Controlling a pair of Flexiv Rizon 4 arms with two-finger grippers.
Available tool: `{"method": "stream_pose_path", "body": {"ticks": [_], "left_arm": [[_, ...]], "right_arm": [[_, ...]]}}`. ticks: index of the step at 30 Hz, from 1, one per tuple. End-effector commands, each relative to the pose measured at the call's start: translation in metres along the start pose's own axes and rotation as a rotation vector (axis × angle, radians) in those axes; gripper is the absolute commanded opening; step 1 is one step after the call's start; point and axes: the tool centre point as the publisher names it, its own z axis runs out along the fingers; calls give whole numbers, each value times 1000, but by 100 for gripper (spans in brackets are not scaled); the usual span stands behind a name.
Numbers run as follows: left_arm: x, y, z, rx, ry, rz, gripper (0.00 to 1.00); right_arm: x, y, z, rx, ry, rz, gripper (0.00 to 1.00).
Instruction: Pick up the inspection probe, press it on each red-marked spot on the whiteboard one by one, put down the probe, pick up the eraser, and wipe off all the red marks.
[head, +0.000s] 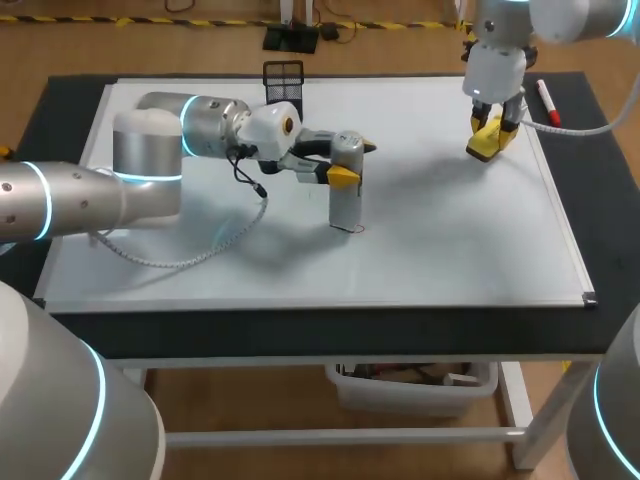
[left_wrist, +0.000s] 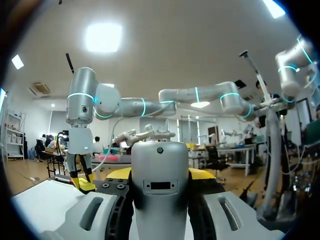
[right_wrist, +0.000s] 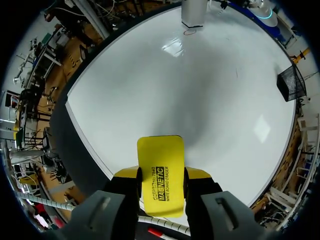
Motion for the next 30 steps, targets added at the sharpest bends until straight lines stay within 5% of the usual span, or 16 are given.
{"method": "stream_pose_path", "body": {"ticks": [1, 30], "left_arm": [[-5, 4, 2, 4, 10, -8, 0], [-8, 26, 9, -89, 19, -34, 0]], "right_arm": [[0, -1, -1, 2, 3, -1, 0], [0, -1, -1, 2, 3, -1, 0]]}}
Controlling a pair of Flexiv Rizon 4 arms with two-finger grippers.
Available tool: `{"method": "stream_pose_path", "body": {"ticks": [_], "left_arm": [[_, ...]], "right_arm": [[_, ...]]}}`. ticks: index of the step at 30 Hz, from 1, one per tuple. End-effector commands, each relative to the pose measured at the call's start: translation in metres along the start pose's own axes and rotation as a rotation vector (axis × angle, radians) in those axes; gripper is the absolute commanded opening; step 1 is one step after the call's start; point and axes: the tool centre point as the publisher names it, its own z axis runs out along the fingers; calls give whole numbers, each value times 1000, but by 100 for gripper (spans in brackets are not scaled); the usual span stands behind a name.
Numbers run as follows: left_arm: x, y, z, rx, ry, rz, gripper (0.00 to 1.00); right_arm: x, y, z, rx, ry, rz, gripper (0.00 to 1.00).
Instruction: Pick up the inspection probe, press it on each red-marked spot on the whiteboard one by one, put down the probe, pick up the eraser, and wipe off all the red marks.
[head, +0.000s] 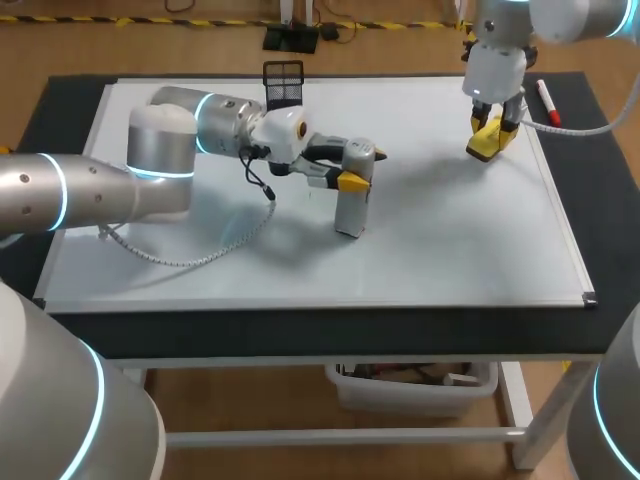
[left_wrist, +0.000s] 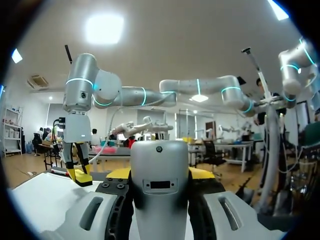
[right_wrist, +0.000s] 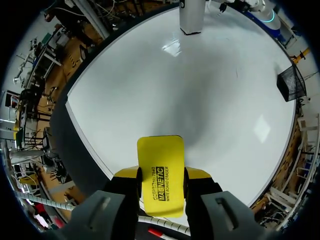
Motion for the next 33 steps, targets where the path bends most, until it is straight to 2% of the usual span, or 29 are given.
{"method": "stream_pose_path", "body": {"ticks": [1, 7, 23, 27, 33], "left_arm": [[1, 3, 0, -20, -6, -6, 0], [1, 7, -3, -44, -18, -12, 0], [2, 6, -4, -40, -17, -8, 0], [3, 1, -5, -35, -19, 0, 0], [2, -16, -14, -21, -31, 23, 0]], "right_arm": [[0, -1, -1, 2, 4, -1, 0], [0, -1, -1, 2, 4, -1, 0], [0, -1, -1, 2, 4, -1, 0], [0, -1, -1, 2, 4, -1, 0], [0, -1, -1, 2, 4, -1, 0]]}}
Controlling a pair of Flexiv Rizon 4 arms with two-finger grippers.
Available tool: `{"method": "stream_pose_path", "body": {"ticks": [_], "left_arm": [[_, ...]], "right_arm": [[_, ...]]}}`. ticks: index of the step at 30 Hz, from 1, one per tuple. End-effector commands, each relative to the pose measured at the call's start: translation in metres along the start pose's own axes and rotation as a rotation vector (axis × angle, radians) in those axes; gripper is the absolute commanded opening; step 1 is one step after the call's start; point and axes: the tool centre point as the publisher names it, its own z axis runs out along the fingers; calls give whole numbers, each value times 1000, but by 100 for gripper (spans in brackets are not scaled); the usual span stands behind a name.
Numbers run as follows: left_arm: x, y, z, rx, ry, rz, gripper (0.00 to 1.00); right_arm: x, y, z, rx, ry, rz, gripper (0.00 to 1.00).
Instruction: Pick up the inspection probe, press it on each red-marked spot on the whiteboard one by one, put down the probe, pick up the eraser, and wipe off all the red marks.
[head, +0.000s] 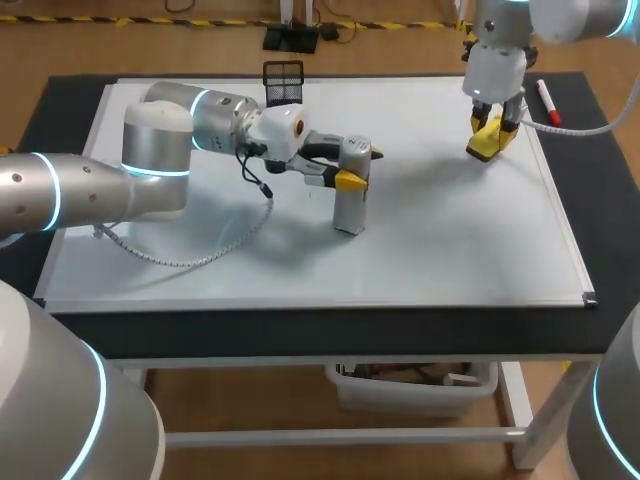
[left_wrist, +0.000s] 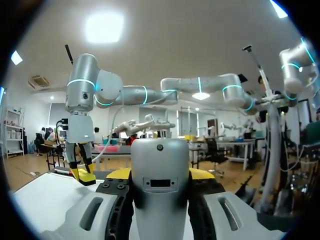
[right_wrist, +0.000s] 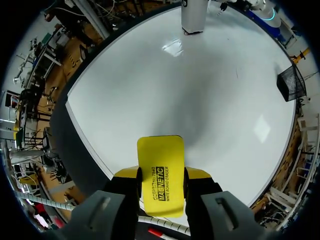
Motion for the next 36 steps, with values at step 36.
{"method": "stream_pose_path", "body": {"ticks": [36], "left_arm": [[-13, -59, -219, 28, -398, 91, 0]], "right_arm": [[0, -1, -1, 2, 4, -1, 0]]}}
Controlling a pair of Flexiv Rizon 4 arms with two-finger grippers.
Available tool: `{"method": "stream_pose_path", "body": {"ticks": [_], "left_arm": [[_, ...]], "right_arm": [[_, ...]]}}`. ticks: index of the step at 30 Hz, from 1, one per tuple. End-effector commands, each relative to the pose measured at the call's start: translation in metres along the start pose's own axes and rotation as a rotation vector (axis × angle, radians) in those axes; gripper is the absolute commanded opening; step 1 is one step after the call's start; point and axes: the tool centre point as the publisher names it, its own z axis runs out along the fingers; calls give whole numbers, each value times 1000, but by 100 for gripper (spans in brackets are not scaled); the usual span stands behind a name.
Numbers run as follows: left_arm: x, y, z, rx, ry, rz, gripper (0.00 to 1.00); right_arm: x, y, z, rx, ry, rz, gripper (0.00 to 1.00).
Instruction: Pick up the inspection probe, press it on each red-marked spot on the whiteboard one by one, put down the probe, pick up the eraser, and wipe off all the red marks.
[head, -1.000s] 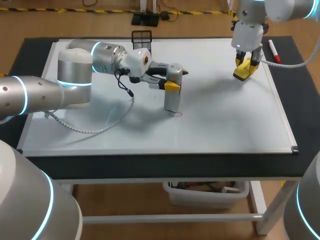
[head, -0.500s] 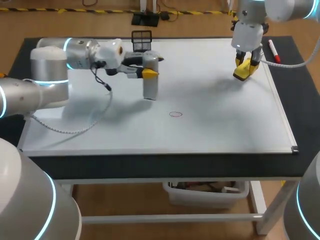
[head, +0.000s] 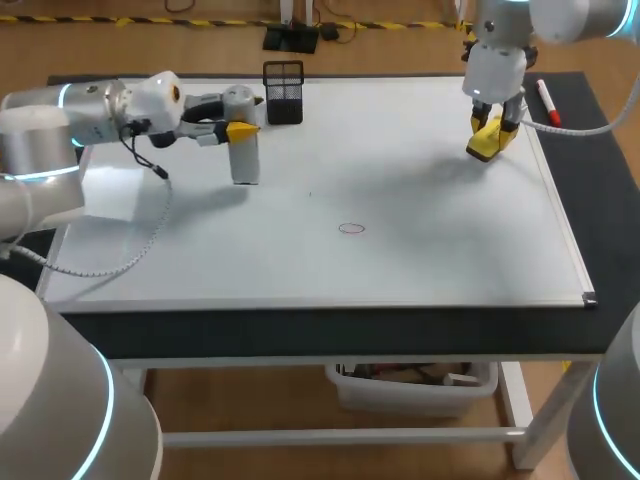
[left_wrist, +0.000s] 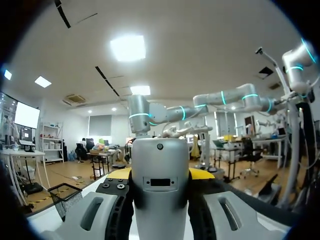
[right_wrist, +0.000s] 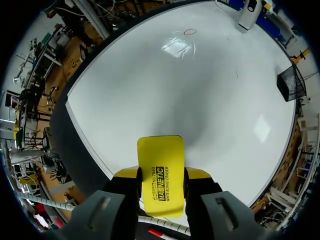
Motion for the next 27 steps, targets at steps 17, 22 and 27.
{"method": "stream_pose_path", "body": {"ticks": [17, 22, 27], "left_arm": [[-33, -9, -64, 2, -111, 10, 0], [-38, -11, -74, 2, -132, 12, 0], [-38, -9, -82, 4, -146, 2, 0]], "right_arm": [[0, -1, -1, 2, 4, -1, 0], [0, -1, -1, 2, 4, -1, 0], [0, -1, -1, 2, 4, -1, 0]]}}
